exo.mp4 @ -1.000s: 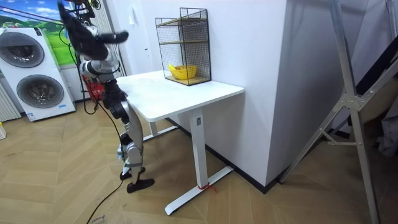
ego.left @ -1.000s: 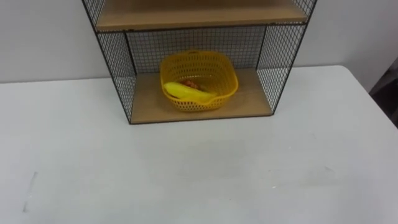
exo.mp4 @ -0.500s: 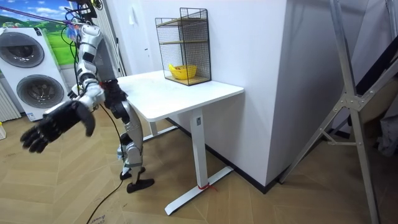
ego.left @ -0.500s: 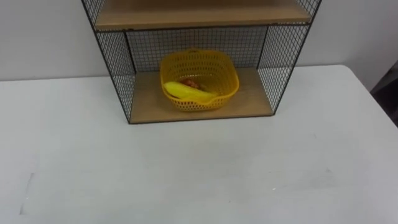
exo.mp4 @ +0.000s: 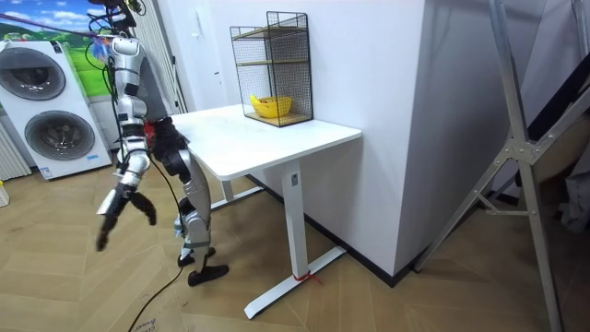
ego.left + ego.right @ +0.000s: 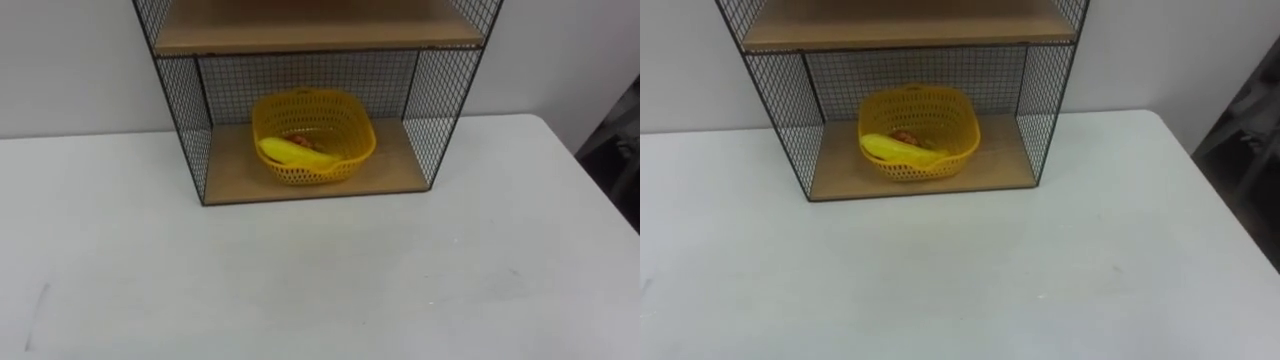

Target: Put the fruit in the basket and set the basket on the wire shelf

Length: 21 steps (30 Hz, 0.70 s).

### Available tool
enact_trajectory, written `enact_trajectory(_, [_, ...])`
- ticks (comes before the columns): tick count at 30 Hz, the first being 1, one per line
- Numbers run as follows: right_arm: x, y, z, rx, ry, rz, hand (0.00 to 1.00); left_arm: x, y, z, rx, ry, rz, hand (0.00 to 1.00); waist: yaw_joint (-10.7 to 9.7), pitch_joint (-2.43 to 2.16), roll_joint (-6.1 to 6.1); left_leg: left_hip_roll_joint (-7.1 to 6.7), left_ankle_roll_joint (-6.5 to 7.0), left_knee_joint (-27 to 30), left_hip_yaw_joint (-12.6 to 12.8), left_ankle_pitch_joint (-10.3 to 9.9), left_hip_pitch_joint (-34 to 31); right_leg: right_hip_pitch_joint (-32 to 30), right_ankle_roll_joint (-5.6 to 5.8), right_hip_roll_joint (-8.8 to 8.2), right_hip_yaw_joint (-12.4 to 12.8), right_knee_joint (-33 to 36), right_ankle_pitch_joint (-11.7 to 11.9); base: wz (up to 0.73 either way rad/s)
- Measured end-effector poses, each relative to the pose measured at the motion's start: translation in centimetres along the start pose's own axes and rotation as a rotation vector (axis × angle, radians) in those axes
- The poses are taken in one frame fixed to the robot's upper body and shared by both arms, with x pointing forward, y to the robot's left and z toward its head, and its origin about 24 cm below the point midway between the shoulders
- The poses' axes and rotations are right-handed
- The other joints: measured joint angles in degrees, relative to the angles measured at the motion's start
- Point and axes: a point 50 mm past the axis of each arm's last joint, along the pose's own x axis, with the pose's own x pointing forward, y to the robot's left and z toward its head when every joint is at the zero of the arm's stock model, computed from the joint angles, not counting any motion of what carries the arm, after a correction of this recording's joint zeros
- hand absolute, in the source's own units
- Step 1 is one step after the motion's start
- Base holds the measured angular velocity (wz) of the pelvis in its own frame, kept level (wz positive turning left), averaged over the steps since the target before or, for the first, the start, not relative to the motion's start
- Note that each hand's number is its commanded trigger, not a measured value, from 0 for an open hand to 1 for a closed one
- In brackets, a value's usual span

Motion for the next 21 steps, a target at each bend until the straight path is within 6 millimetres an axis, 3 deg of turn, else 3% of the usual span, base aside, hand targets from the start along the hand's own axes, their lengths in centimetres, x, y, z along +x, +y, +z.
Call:
enact_trajectory(3, [-1.1,2.4,-0.6,-0.143,0.0,0.137,0.0,-0.6,-1.5,-1.6,0.266,0.002,-0.126,0.0,-0.24,0.03,0.05,0.0,0.02,-0.17,-0.06,0.01,0.63,0.99,0.08,0.04,-0.12,-0.4,0.46,0.02])
enact_trajectory(11, [-2.8,5.7,-1.4,-0.543,-0.05,0.415,0.0,-2.8,-6.6,-3.2,0.775,-0.066,-0.367,0.0,-0.24,0.22,0.15,0.32,0.34,-0.95,-0.49,0.23,2.34,2.99,-0.2,0.68,-0.2,-1.89,0.99,0.01])
enact_trajectory(13, [-3.3,6.5,-1.5,-0.689,-0.079,0.473,0.0,-3.7,-8.4,-3.5,0.915,-0.116,-0.431,0.0,-0.31,1.28,0.45,0.4,0.33,-1.09,-0.45,0.25,3.04,3.5,-0.23,0.83,-0.03,-1.88,0.97,0.0])
enact_trajectory(16, [-3.8,7.2,-1.7,-0.851,-0.119,0.512,0.0,-4.4,-9.6,-3.5,1.064,-0.2,-0.469,0.0,-0.29,1.7,0.25,0.49,0.26,-1.25,-0.22,0.26,3.26,3.46,-0.4,0.82,-0.11,-1.97,0.85,-0.03])
enact_trajectory(21, [-4.8,8.5,-1.7,-0.997,-0.174,0.557,0.0,-5.6,-11.1,-4.1,1.24,-0.293,-0.529,0.0,-1.65,1.78,0.14,0.51,0.23,-1.24,-0.29,0.29,3.31,3.66,-0.4,0.91,-0.1,-2.94,0.85,0.01])
